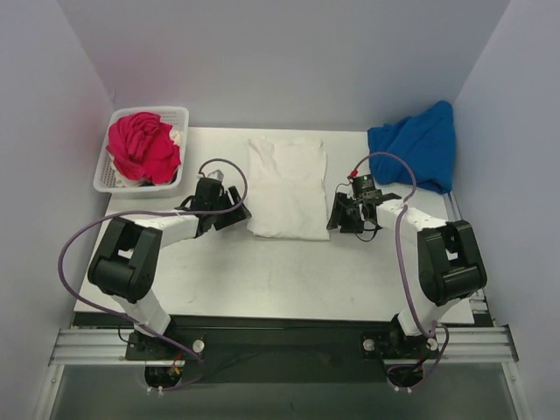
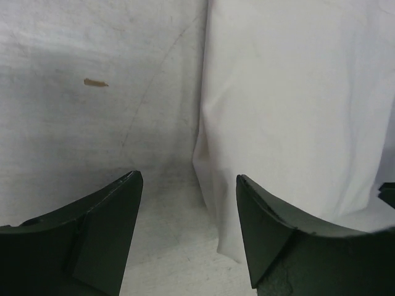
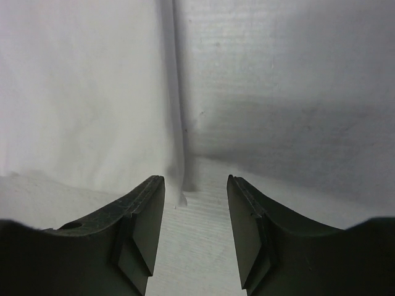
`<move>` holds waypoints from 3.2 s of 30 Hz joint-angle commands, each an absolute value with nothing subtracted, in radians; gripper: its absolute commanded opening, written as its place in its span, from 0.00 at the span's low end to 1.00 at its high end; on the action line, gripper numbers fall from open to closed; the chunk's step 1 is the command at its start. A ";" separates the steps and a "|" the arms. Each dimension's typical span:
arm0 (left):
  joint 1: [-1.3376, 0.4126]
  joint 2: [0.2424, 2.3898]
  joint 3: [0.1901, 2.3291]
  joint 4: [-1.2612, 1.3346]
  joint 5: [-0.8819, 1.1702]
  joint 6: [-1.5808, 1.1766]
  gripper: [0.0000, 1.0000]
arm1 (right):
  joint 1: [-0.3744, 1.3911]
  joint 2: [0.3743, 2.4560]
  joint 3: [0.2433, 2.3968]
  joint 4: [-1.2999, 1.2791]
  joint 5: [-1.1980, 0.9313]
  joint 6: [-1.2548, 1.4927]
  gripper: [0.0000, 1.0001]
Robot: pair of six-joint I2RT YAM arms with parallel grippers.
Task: Fold and stack the t-shirts
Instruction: Fold the tshirt
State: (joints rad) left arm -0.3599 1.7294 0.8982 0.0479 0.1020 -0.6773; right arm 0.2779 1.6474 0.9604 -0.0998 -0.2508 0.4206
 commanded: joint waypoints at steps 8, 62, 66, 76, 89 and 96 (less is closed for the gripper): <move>-0.327 1.643 0.671 0.340 0.285 -0.863 0.73 | 0.287 1.677 0.839 0.090 -0.344 0.488 0.45; -0.293 1.738 0.517 0.845 0.434 -1.065 0.57 | 0.291 1.677 0.756 0.097 -0.316 0.532 0.37; -0.295 1.759 0.523 0.870 0.437 -1.075 0.56 | 0.308 1.651 0.739 0.091 -0.314 0.537 0.37; -0.301 1.810 0.546 0.923 0.433 -1.094 0.53 | 0.356 1.667 0.744 0.092 -0.313 0.552 0.35; -0.308 1.691 0.538 0.730 0.368 -0.979 0.00 | 0.357 1.602 0.704 0.051 -0.285 0.558 0.00; -0.403 1.422 0.528 0.308 0.154 -0.773 0.00 | 0.383 1.491 0.643 0.005 -0.275 0.568 0.00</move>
State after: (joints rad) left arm -0.3622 1.5372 0.5205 0.5251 0.3073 -0.9077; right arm 0.3698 1.5551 0.6792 0.1280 -0.3225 0.5728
